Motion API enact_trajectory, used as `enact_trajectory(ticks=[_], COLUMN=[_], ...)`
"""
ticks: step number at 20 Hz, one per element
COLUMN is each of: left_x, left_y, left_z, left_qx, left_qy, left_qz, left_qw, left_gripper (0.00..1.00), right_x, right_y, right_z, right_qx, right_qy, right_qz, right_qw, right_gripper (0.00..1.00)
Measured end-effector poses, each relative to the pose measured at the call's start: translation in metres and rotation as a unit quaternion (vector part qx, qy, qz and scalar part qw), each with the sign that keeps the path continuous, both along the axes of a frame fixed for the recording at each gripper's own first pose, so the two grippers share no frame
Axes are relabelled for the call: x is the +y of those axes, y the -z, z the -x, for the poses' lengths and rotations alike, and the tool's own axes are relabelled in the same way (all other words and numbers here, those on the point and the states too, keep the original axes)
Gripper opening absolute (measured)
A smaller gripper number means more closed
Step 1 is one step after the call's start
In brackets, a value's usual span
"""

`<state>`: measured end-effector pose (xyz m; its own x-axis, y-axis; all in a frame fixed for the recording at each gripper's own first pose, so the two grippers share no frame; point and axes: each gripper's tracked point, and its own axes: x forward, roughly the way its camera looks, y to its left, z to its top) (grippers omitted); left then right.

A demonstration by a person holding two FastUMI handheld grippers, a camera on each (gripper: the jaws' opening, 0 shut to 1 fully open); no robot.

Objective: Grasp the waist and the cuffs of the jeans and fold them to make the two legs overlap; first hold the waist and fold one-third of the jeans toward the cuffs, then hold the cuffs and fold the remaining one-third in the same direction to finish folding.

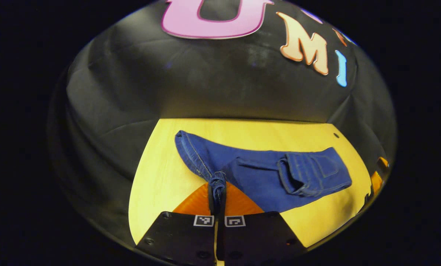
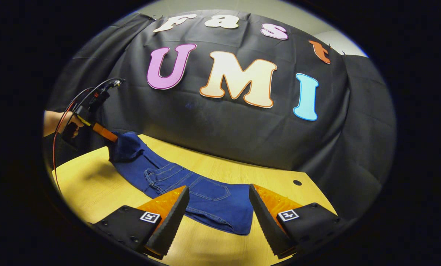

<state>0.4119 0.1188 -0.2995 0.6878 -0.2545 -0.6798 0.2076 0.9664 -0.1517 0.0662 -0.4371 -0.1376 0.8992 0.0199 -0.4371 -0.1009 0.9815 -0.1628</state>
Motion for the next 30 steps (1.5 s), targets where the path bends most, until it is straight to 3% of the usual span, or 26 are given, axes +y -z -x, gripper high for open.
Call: enact_trajectory(ticks=[6, 12, 19, 27, 30], left_x=[-0.087, -0.175, -0.278, -0.343, -0.355], left_y=[-0.073, -0.095, -0.073, 0.011, 0.012], left_z=[-0.011, -0.01, 0.0, 0.033, 0.058], left_qx=[-0.06, -0.074, -0.053, 0.005, -0.004], left_qy=[0.037, 0.079, 0.123, 0.133, 0.129], left_qz=[0.037, 0.052, 0.066, 0.021, 0.02], left_qw=[0.997, 0.993, 0.989, 0.991, 0.991], left_gripper=[0.0, 0.0, 0.0, 0.0, 0.75], right_x=[-0.032, -0.075, -0.128, -0.173, -0.171], right_y=[-0.012, -0.023, -0.031, -0.037, -0.047], right_z=[0.016, 0.029, 0.046, 0.061, 0.058], right_qx=[-0.009, -0.019, -0.021, -0.021, -0.034], right_qy=[-0.006, 0.007, 0.029, 0.041, 0.027], right_qz=[-0.007, -0.009, -0.005, -0.001, -0.011], right_qw=[1.0, 1.0, 0.999, 0.999, 0.999], right_gripper=[1.0, 0.99, 1.0, 0.99, 0.99])
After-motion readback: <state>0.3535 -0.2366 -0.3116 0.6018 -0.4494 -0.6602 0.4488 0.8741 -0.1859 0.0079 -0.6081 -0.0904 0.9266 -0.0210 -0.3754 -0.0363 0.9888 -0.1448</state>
